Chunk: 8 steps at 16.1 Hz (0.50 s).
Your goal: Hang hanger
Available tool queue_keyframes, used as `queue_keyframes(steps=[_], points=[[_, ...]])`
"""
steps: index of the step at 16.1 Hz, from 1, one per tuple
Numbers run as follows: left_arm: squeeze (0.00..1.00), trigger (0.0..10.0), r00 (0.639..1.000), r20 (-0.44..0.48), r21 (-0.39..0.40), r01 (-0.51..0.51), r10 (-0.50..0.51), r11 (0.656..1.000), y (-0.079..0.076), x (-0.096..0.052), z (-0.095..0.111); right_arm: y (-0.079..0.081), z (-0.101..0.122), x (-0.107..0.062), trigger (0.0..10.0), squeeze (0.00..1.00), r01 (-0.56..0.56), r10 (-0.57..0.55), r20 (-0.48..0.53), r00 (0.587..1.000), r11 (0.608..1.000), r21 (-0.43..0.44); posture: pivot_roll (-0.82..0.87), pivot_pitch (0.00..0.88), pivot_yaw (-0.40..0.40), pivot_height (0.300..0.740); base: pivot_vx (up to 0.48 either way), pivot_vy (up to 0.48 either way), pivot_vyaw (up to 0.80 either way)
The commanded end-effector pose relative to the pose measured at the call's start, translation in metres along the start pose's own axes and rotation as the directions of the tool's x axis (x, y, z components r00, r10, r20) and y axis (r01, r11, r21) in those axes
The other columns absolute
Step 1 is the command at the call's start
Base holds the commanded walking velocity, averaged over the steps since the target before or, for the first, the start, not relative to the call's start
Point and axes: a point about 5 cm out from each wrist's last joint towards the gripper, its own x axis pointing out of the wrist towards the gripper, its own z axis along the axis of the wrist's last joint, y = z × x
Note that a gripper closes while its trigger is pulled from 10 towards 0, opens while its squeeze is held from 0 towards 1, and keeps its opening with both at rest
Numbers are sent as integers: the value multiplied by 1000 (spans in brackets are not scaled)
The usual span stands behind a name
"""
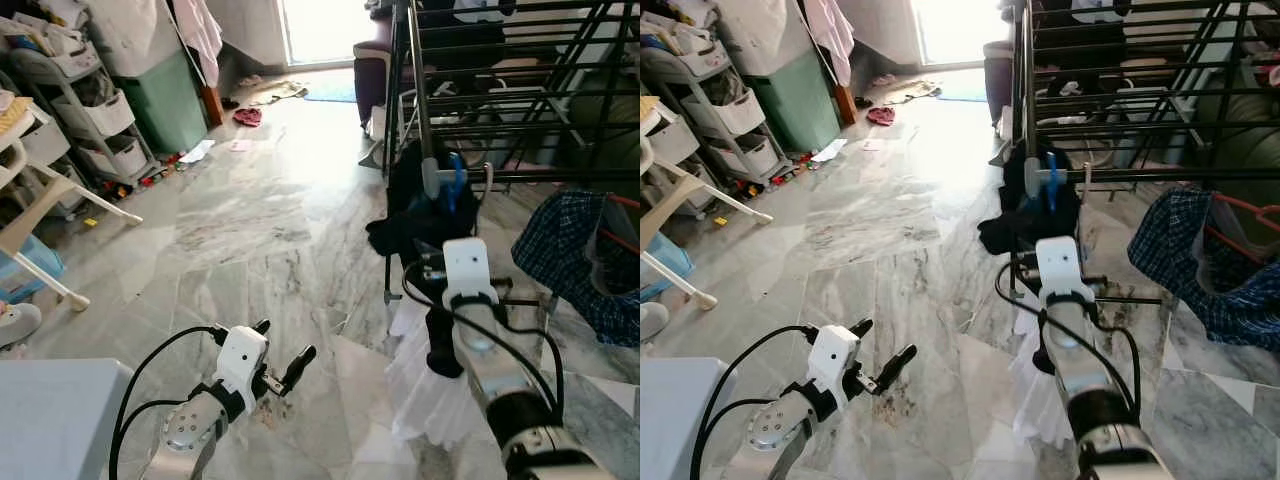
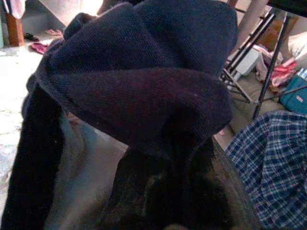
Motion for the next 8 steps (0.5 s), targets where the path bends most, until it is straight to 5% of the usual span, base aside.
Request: queue_keyframes(steps=[1, 8], points=[[0, 10000, 1000, -13, 13, -13, 14, 1000, 6, -2, -2, 1, 20, 2, 10000, 0, 18, -20, 115, 993, 1000, 18, -106, 0, 127, 740, 0, 0, 0], [0, 10000, 998, -39, 26, -42, 43, 999, 10, 2, -6, 5, -26, -51, 10000, 0, -62, 62, 6, 998, 997, -45, -124, 0, 145, 740, 0, 0, 0]])
